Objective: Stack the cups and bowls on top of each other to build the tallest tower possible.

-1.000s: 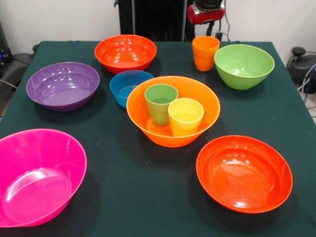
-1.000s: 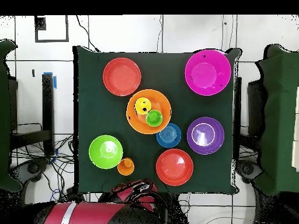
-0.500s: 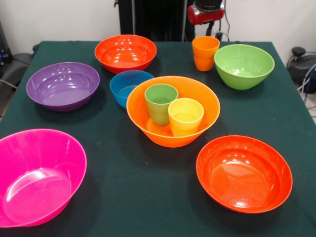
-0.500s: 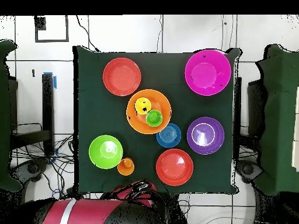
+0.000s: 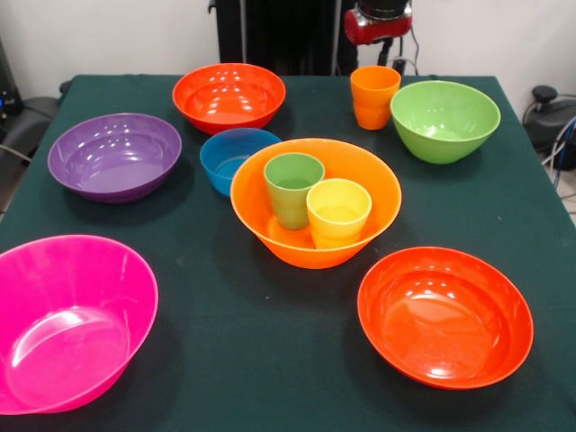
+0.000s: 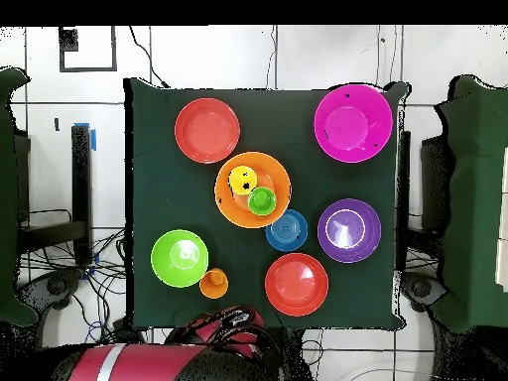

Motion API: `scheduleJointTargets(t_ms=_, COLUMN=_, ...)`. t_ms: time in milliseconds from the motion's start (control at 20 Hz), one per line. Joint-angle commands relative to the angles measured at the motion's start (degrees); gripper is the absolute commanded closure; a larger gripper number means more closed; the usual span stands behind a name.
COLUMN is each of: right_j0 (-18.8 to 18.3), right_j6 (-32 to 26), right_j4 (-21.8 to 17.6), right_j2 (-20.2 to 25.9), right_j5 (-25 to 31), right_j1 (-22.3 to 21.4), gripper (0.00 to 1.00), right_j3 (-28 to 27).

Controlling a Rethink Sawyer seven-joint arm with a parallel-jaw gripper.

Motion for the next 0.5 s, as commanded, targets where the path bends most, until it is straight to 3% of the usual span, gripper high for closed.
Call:
scheduleJointTargets(t_ms=50, right_j0=-0.26, right_j6=5.79, right_j4=2.62, right_j2=5.30, right_j5=4.45, right_j1=-2.11, gripper=0.00, right_j3=-6.33)
scheduleJointTargets(t_ms=500, right_j0=-0.99, right_j6=4.61, right_j4=2.30, right_j2=6.10, right_j5=7.36, right_j1=-3.02, gripper=0.00, right_j3=-6.86)
